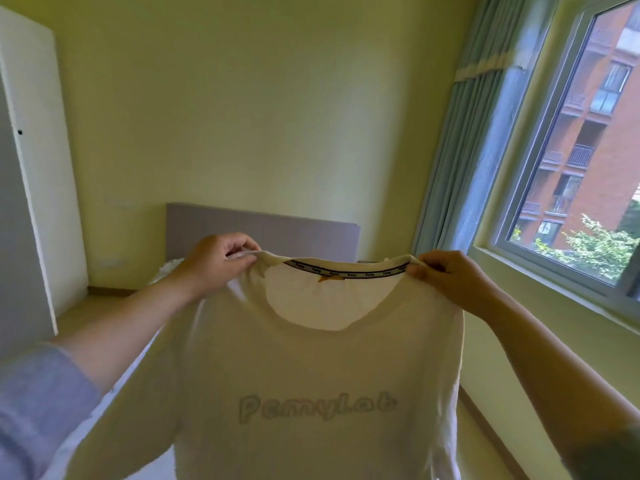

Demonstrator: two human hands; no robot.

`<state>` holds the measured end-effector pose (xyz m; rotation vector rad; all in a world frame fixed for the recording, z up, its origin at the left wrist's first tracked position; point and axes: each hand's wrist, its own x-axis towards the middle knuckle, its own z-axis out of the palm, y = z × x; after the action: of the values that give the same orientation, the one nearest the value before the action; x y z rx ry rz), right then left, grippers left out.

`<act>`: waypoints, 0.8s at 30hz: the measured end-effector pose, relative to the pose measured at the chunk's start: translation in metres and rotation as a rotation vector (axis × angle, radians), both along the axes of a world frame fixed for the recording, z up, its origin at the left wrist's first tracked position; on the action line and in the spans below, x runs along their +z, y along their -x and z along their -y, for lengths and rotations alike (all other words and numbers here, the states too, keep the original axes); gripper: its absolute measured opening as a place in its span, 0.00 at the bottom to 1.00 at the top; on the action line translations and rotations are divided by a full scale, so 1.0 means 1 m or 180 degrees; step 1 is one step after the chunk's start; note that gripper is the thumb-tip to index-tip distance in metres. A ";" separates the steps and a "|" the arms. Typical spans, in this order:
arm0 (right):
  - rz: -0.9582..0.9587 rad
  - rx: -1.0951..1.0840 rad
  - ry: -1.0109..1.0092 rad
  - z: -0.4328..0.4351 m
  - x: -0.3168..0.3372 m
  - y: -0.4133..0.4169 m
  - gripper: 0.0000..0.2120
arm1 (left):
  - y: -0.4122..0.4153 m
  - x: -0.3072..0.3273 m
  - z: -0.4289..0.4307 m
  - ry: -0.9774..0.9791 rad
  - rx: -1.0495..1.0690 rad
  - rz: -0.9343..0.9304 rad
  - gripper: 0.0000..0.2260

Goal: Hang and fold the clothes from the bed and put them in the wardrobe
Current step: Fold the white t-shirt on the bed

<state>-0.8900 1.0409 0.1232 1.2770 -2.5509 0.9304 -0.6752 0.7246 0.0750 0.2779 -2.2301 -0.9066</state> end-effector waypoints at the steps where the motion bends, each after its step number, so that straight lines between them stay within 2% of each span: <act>1: 0.0021 -0.0012 0.0103 -0.001 -0.001 0.000 0.18 | -0.002 0.004 -0.001 -0.0009 -0.0037 -0.0036 0.05; 5: 0.0057 -0.0131 0.0844 0.000 -0.013 -0.005 0.14 | -0.006 0.017 -0.007 -0.0008 -0.0148 -0.0245 0.07; 9: 0.0242 -0.0283 0.1297 -0.004 -0.021 -0.005 0.17 | -0.011 0.023 -0.013 0.0436 -0.0207 -0.0321 0.17; 10: 0.0319 -0.0285 0.1323 -0.004 -0.023 -0.005 0.17 | -0.015 0.023 -0.016 0.0777 -0.0167 -0.0280 0.17; 13: 0.0525 -0.0230 0.1427 -0.006 -0.035 -0.008 0.17 | -0.026 0.019 -0.027 0.2580 -0.0069 -0.0434 0.14; 15: 0.0447 -0.0211 0.1510 -0.011 -0.038 -0.010 0.18 | -0.027 0.013 -0.036 0.3052 -0.0115 -0.0619 0.15; 20: -0.0314 -0.0013 0.1139 -0.030 -0.031 -0.016 0.16 | -0.035 -0.003 -0.061 0.2499 0.0489 -0.0640 0.27; 24: -0.0613 0.0083 0.1172 -0.064 -0.030 -0.032 0.15 | -0.050 -0.009 -0.100 0.2258 0.0652 -0.0581 0.23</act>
<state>-0.8581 1.1049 0.0934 1.2230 -2.1007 1.1535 -0.6248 0.8245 0.0655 0.0806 -2.1496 -0.0033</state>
